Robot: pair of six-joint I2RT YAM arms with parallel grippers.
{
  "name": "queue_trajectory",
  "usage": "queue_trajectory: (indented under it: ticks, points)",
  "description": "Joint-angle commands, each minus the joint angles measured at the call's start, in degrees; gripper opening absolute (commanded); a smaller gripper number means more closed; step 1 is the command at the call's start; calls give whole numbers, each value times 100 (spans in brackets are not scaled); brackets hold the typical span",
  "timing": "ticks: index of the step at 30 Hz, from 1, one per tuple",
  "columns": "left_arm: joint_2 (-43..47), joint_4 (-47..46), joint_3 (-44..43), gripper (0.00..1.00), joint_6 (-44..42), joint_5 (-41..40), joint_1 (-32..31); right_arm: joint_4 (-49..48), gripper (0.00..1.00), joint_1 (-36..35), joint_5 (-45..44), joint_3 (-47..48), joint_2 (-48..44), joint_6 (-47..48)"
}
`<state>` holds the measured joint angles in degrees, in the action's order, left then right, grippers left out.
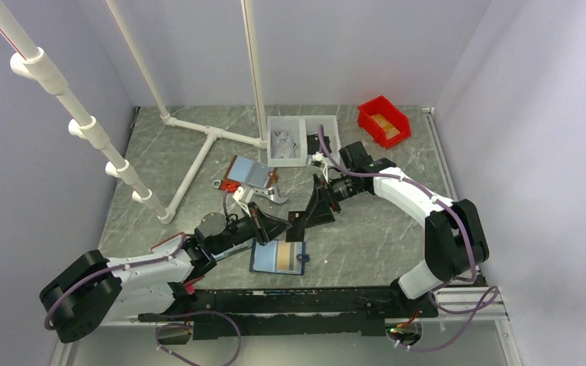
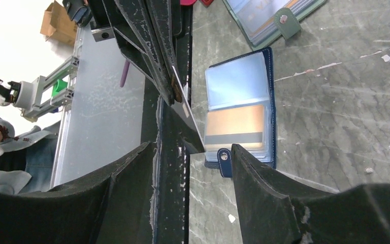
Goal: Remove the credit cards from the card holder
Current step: Remove the credit card from the card holder.
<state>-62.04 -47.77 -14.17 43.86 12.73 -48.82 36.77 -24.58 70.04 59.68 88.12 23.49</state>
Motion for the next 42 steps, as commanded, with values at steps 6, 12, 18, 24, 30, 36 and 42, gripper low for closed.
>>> queue_trajectory:
  ticks: [6,12,18,24,30,36,42]
  points:
    - [-335,-924,-179,0,-64,-409,-179,-189,59,23,384,-9,14,-55]
    - [-435,-1033,-195,0,-44,-462,-231,-182,55,28,463,-11,30,-57]
    - [-471,-1112,-167,0,-35,-539,-243,-151,51,23,558,-9,35,-35]
    - [-567,-1318,-121,0,-18,-570,-267,-145,47,23,571,-18,48,-20]
    - [-683,-1454,-127,0,17,-557,-265,-146,45,23,590,-18,63,-25]
    - [-730,-1458,-162,0,-27,-429,-262,-73,43,23,554,14,68,46]
    - [-547,-502,-439,0,-410,218,-261,764,50,33,213,352,60,970]
